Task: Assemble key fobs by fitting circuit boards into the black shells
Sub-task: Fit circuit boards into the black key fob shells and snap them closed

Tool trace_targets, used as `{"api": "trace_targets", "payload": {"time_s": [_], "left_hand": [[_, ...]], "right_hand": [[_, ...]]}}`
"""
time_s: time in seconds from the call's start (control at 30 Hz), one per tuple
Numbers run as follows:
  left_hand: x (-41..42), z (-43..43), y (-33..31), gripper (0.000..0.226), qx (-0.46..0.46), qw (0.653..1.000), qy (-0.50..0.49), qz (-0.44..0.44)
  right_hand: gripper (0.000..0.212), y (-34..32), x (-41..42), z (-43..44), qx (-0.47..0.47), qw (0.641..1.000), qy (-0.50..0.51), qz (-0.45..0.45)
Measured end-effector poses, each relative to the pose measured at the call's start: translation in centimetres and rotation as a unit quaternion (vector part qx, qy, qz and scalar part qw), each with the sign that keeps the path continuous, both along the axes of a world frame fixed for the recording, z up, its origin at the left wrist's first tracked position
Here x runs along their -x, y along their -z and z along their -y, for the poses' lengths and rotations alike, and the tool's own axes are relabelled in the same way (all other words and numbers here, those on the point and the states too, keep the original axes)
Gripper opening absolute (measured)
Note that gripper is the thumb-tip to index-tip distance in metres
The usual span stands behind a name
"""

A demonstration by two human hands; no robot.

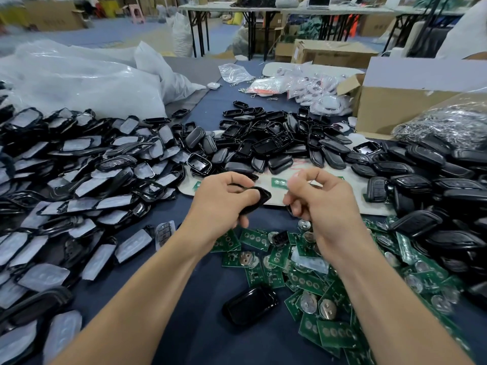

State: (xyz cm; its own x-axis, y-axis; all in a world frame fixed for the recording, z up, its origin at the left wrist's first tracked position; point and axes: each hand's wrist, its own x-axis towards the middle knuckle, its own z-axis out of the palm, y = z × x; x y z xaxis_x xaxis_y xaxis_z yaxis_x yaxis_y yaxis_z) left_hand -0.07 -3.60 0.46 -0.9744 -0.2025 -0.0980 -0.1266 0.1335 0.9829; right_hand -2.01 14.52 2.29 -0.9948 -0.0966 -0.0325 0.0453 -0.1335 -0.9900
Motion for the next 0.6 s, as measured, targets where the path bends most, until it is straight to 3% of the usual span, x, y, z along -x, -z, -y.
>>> {"api": "trace_targets", "payload": {"time_s": [0.1,0.23,0.37,0.53,0.6], "left_hand": [[0.0,0.0,0.0,0.014,0.019,1.0,-0.02,-0.014],[-0.3,-0.3,-0.7,0.013,-0.046,0.999,0.017,-0.014],[-0.5,-0.1,-1.2,0.031,-0.153,0.985,0.077,0.028],[-0.7,0.3,-1.4,0.034,-0.176,0.975,0.13,0.029],[-0.7,0.4,-1.4,0.036,-0.19,0.97,0.147,0.034]], "right_hand": [[0.023,0.3,-0.4,0.6,-0.024,0.999,-0.035,-0.01],[0.023,0.6,-0.9,1.2,-0.049,0.996,-0.069,-0.036],[0.019,0.9,-0.7,1.1,-0.075,0.996,-0.02,-0.054],[0.004,1.0,-0.2,0.8,-0.081,0.992,0.047,-0.081],[0.008,1.2,-0.3,0.7,-0.107,0.988,0.063,-0.087]]}}
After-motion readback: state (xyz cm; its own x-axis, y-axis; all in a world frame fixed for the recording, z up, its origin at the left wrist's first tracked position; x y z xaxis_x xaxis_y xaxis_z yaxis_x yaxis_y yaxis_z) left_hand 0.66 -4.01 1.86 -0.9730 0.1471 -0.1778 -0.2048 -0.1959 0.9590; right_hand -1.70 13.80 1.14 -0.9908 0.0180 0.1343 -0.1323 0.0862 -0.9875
